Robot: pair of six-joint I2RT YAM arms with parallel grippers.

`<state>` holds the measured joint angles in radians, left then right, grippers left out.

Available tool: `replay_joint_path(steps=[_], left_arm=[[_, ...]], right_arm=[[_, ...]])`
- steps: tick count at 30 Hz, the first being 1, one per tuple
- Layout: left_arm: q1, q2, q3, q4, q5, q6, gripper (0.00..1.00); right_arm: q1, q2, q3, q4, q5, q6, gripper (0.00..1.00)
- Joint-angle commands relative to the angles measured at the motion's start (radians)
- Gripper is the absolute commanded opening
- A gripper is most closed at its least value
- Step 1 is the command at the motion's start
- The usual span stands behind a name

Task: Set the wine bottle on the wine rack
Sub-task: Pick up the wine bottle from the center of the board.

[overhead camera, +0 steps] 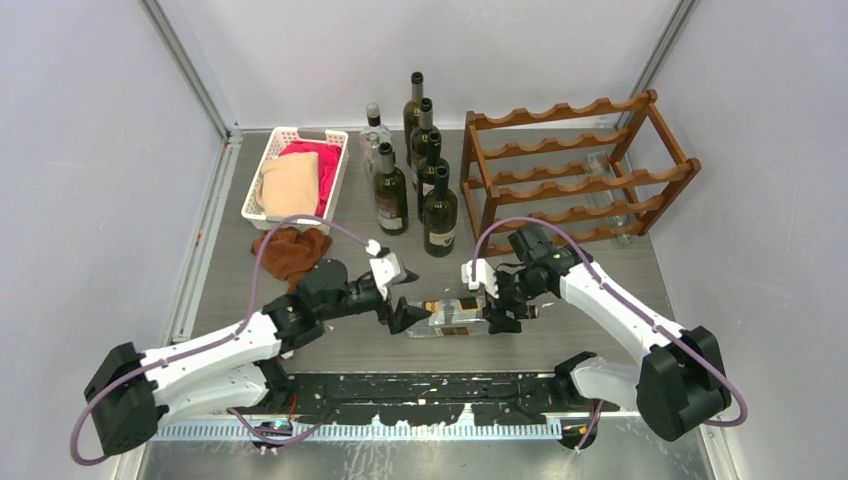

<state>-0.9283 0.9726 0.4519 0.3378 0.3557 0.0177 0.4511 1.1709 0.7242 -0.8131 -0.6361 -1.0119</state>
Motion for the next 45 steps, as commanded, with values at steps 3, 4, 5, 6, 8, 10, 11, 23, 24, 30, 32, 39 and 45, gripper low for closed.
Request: replay_joint_path(steps=[3,4,5,6,8,10,11,23,24,30,32,39,45], left_arm=[[0.000,-0.087,0.323,-0.294,-0.110,-0.449,0.78],[0.000,-0.088,0.369,-0.308,-0.120,-0.510,0.77],[0.000,-0.090,0.409,-0.314,-0.140,-0.575,0.76],[0.000,-0.092,0.447,-0.320,-0.163,-0.637,0.76],[-0.001,-0.089,0.517,-0.318,-0.205,-0.730,0.73],[-0.003,-0.067,0.609,-0.360,-0.250,-0.815,0.73],[-0.012,-0.050,0.685,-0.404,-0.279,-0.877,0.73],[-0.340,0.229,1.251,-0.829,-0.803,-0.986,0.75],[-0.355,0.246,1.284,-0.842,-0.815,-0.986,0.75],[-0.424,0.315,1.418,-0.882,-0.870,-0.957,0.75],[-0.448,0.324,1.442,-0.888,-0.898,-0.941,0.75],[-0.482,0.336,1.478,-0.907,-0.929,-0.909,0.75],[-0.483,0.247,1.342,-0.895,-0.970,-0.719,0.86]], right_arm=[[-0.069,-0.070,0.121,-0.143,-0.163,-0.020,0.01],[-0.078,-0.074,0.128,-0.169,-0.172,-0.024,0.01],[-0.085,-0.078,0.134,-0.185,-0.180,-0.028,0.01],[-0.094,-0.082,0.138,-0.198,-0.189,-0.034,0.01],[-0.105,-0.095,0.146,-0.213,-0.195,-0.039,0.01],[-0.120,-0.109,0.152,-0.222,-0.204,-0.038,0.01],[-0.133,-0.116,0.156,-0.231,-0.213,-0.038,0.01],[-0.235,-0.149,0.209,-0.339,-0.338,-0.083,0.01],[-0.237,-0.147,0.210,-0.340,-0.339,-0.083,0.01],[-0.261,-0.157,0.210,-0.347,-0.352,-0.086,0.01],[-0.271,-0.164,0.210,-0.351,-0.356,-0.089,0.01],[-0.301,-0.170,0.216,-0.394,-0.362,-0.118,0.01],[-0.329,-0.139,0.268,-0.498,-0.295,-0.162,0.01]])
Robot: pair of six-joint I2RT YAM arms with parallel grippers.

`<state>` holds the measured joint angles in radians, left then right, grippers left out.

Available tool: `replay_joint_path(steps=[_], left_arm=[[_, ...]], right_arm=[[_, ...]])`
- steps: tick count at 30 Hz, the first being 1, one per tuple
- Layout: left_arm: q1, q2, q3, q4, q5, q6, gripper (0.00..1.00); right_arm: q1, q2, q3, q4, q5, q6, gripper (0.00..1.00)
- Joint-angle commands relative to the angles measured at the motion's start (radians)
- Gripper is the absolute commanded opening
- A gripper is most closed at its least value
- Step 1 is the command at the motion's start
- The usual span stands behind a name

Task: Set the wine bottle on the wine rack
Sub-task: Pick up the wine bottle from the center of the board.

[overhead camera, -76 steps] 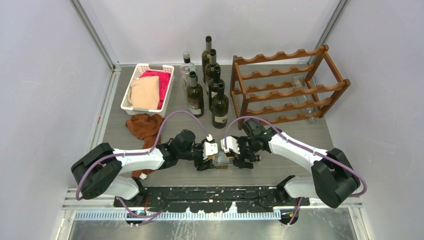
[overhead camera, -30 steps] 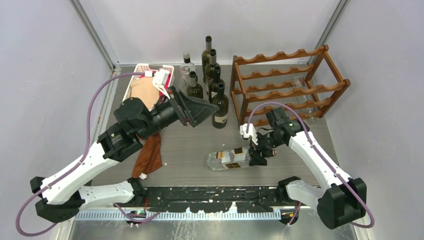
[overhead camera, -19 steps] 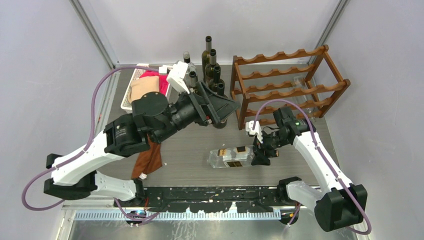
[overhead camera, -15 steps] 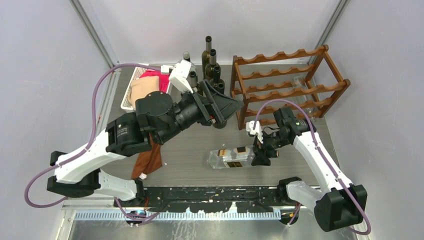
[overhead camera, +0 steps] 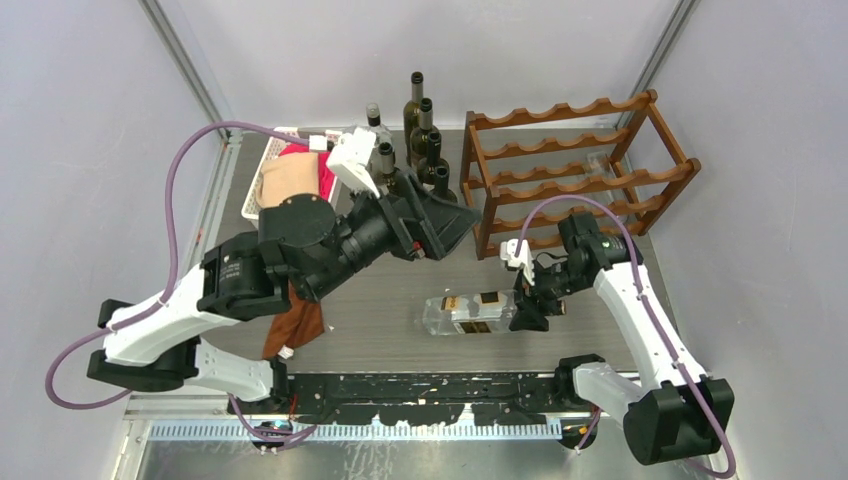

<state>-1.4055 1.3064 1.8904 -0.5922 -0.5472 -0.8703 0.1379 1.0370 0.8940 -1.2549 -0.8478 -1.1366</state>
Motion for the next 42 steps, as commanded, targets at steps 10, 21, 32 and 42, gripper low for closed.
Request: replay_joint_path(steps=[10,21,32,42], left_arm=[[0.032,-0.582,-0.690,0.210,0.018,0.625,0.99],[0.075,-0.630,-0.826,0.050,-0.066,0.702,1.00],[0.802,-0.546,-0.997,0.020,0.625,0.573,1.00],[0.870,-0.595,-1.075,0.003,0.565,0.652,1.00]], right_arm=[[-0.071,-0.107,0.126,-0.113,0.146,0.040,0.01],[-0.430,-0.020,0.232,-0.299,0.196,-0.143,0.01],[-0.837,0.099,0.296,-0.420,0.191,-0.380,0.01],[-1.056,0.150,0.333,-0.395,0.161,-0.409,0.01]])
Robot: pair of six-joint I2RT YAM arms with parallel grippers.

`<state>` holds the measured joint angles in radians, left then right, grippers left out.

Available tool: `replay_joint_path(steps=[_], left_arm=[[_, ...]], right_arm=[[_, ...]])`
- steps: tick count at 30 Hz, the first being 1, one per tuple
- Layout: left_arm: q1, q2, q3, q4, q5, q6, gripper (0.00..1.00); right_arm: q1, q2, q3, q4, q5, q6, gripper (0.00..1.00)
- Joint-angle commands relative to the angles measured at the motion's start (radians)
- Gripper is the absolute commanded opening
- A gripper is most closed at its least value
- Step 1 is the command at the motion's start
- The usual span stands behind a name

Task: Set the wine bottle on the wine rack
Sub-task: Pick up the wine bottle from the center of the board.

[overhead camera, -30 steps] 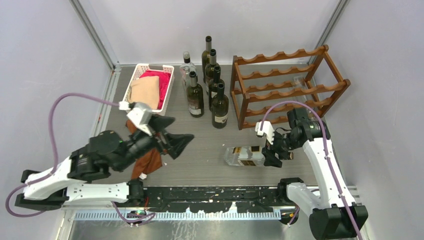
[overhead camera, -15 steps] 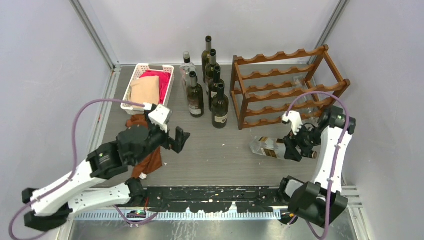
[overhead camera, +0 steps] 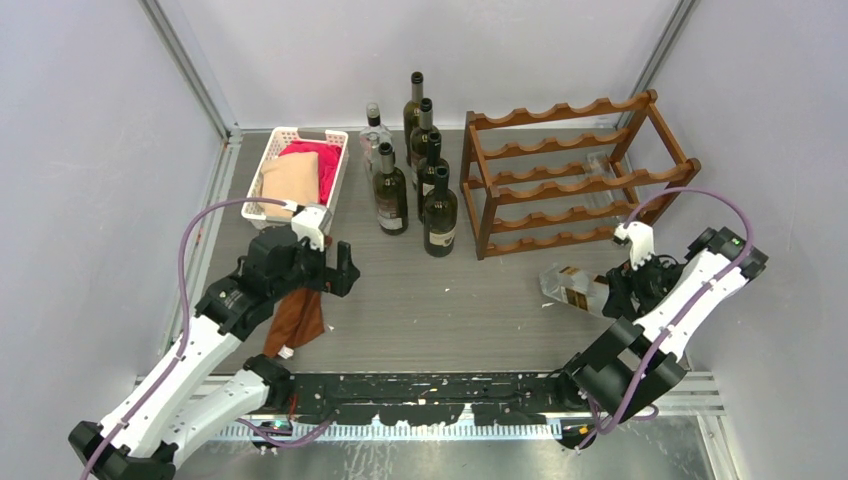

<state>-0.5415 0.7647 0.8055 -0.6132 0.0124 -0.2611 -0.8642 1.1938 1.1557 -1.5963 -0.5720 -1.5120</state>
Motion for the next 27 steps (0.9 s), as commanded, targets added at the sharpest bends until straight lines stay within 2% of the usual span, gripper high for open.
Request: replay_joint_path(steps=[1,11,17,27], left_arm=[[0.006,-0.059,0.007,0.027,0.000,0.048,1.00],[0.007,-0.056,0.007,0.016,0.004,0.065,0.99],[0.013,-0.069,0.004,0.021,0.006,0.066,0.99],[0.043,-0.072,0.000,0.033,0.033,0.065,0.98]], right_arm=[[-0.070,-0.005,0.077,-0.057,-0.120,-0.033,0.01],[-0.122,-0.009,0.122,0.096,-0.183,0.154,0.01],[-0.121,-0.049,0.065,0.302,-0.218,0.337,0.01],[-0.121,-0.037,0.013,0.427,-0.271,0.438,0.01]])
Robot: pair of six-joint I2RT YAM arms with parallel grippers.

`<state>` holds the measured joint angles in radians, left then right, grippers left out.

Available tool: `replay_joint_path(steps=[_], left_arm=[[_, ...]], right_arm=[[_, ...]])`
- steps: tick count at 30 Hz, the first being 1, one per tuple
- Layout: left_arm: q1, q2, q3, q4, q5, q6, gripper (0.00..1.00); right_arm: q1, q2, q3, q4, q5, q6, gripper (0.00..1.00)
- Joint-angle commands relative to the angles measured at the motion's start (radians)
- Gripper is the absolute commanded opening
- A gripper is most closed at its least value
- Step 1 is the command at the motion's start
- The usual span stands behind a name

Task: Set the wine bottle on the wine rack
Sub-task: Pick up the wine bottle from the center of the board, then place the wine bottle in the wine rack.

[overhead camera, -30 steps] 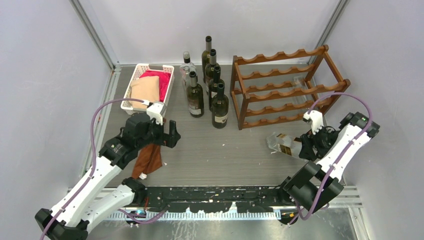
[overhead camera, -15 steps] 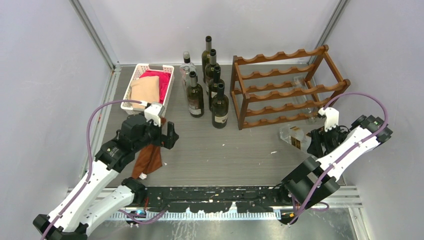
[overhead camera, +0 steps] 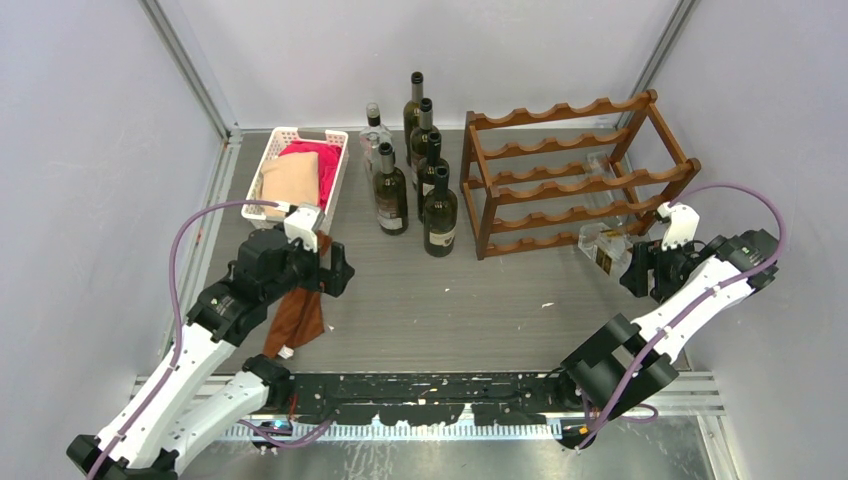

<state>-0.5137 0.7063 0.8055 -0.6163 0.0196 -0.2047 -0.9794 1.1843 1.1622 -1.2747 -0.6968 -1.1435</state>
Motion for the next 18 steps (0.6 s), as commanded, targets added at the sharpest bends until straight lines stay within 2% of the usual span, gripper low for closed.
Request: replay_joint_path(steps=[1,18], left_arm=[[0.018,-0.013,0.000,0.038,0.030,0.008,0.98],[0.056,-0.012,-0.006,0.053,0.066,0.002,0.98]], right_arm=[[-0.005,-0.025,0.001,0.118,-0.152,0.077,0.01],[0.016,0.022,-0.045,0.184,-0.190,0.118,0.01]])
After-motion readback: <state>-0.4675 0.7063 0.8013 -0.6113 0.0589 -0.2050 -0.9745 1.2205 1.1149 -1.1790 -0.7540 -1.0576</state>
